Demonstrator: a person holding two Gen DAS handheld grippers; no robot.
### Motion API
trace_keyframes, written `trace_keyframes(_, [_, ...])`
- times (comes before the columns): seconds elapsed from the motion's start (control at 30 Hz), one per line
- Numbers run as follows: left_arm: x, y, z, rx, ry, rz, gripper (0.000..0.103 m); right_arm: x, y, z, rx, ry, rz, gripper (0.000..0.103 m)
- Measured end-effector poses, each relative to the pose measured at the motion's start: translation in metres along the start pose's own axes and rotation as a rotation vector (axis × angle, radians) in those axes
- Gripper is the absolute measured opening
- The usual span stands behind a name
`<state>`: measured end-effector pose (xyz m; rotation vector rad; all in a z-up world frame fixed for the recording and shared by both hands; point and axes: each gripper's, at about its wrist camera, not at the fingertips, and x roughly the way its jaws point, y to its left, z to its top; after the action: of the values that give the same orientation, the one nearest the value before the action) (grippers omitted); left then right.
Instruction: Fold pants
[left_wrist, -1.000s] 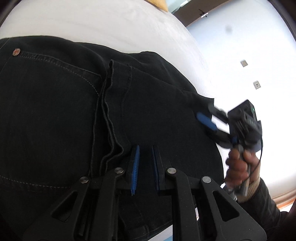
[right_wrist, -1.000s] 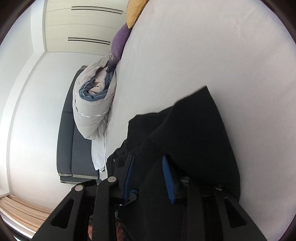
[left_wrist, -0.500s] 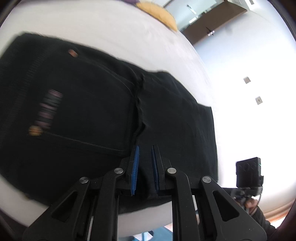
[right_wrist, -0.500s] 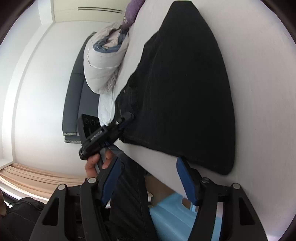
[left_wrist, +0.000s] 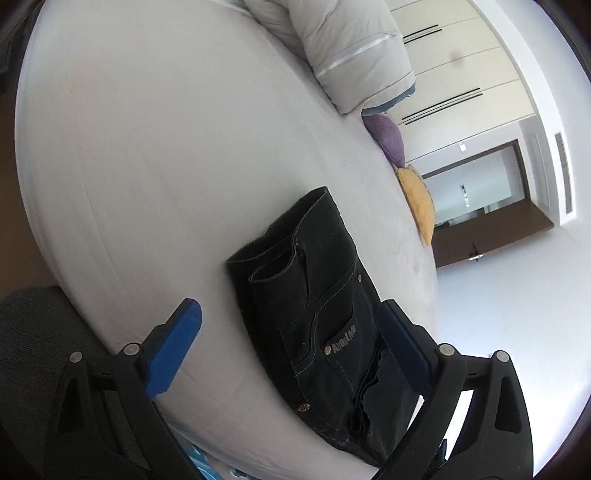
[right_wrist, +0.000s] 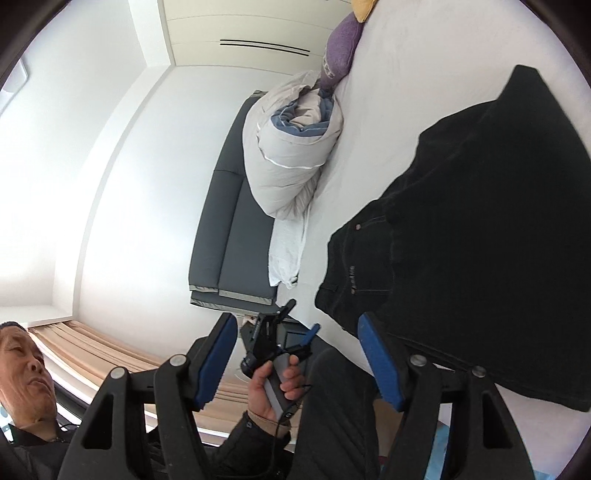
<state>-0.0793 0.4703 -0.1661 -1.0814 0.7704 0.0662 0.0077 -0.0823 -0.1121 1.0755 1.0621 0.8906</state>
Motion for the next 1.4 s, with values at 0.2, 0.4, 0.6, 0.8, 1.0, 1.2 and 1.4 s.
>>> trace_keyframes(0.2, [0.062,0.009,-0.023,-0.158,0.025,-0.089,0.097,0.024,0.011,-0.012,-0.003,0.035,0.032,0.072])
trace_keyframes(0.4, [0.082,0.017,-0.021,-0.212,0.023,-0.136,0.060,0.023,0.007,-0.019,0.026,0.026,0.046,0.072])
trace_keyframes(0.6, [0.098,0.035,-0.022,-0.316,0.062,-0.176,0.017,0.041,0.002,-0.004,0.012,0.055,-0.032,0.072])
trace_keyframes(0.8, [0.071,0.000,-0.012,-0.224,0.050,-0.182,0.014,0.091,-0.015,0.038,0.010,0.099,-0.153,0.072])
trace_keyframes(1.0, [0.057,-0.049,-0.014,-0.064,0.034,-0.157,0.013,0.140,-0.073,0.070,0.062,0.208,-0.500,0.069])
trace_keyframes(1.2, [0.048,-0.136,-0.033,0.239,0.021,-0.170,0.013,0.142,-0.083,0.067,0.022,0.157,-0.535,0.071])
trace_keyframes(1.4, [0.046,-0.192,-0.059,0.406,0.033,-0.171,0.013,0.128,-0.090,0.064,0.019,0.118,-0.454,0.070])
